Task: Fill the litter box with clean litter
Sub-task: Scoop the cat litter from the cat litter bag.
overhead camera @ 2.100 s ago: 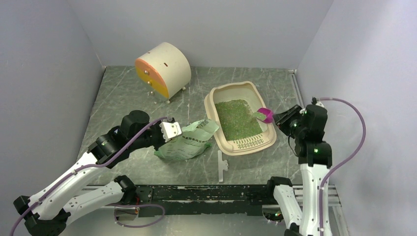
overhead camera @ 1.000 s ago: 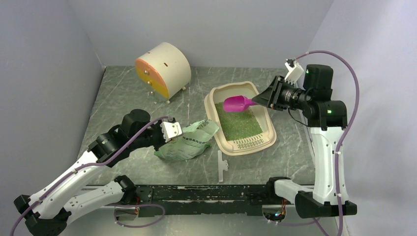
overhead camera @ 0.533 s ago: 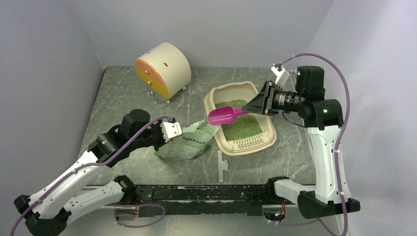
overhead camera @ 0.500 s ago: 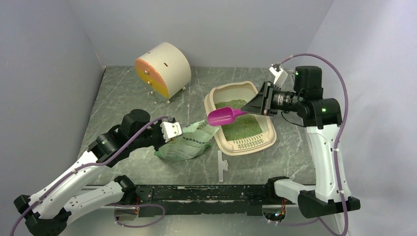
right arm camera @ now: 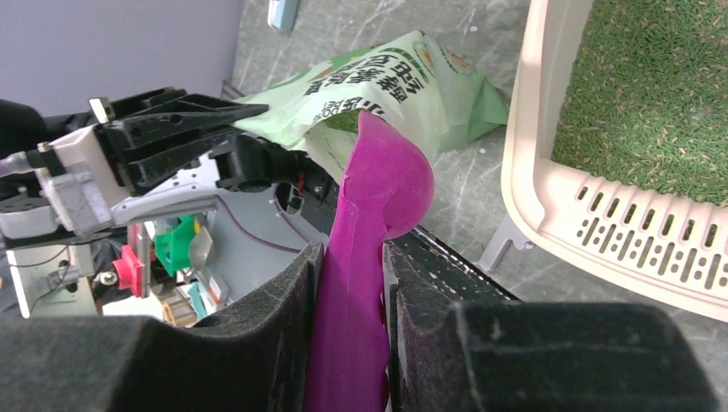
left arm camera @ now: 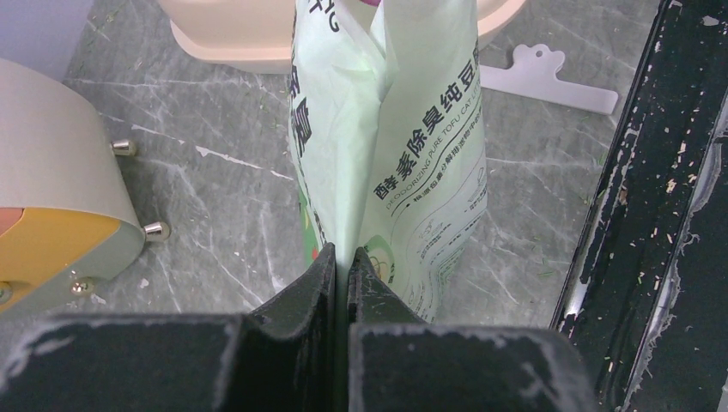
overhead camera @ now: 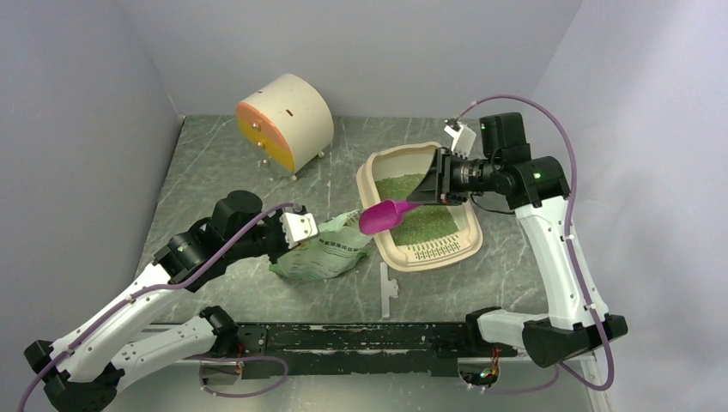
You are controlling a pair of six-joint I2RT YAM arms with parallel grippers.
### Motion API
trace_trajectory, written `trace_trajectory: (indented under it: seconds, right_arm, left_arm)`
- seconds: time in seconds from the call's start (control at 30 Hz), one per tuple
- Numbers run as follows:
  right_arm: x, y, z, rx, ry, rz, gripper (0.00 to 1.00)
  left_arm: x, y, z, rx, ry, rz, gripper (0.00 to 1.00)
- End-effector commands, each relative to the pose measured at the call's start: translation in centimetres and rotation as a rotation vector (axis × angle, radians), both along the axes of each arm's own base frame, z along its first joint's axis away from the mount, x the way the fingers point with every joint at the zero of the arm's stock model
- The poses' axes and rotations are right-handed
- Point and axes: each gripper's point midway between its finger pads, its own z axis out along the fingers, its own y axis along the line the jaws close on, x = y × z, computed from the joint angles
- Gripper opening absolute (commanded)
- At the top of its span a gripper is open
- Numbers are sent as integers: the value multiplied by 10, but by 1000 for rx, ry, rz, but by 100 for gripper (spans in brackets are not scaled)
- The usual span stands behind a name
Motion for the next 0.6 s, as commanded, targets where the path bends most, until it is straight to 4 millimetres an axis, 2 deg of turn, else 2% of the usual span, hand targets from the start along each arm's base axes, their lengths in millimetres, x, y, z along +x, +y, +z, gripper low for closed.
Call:
trace_trajectory:
  seconds: [0.0,0.2,0.33,0.47,0.57]
  right_arm:
    - [10,7,-4,-54,-18,-19,0]
    - [12,39,-23,-159,2,9,0]
    - [15,63,-43,-291,0,7,0]
    - [15,86,-61,-350,-11,38,0]
    - [15,100,-82,-344,7,56,0]
  left_arm:
    - [5,-16,67,-173,-143,-34,5]
    - [6,-19,68,-177,-139,-45,5]
    - [5,-22,63,-171,-119,-54,5]
    - [6,-22,53,-158,-95,-46,5]
    - [5,-22,39,-129,-52,-42,5]
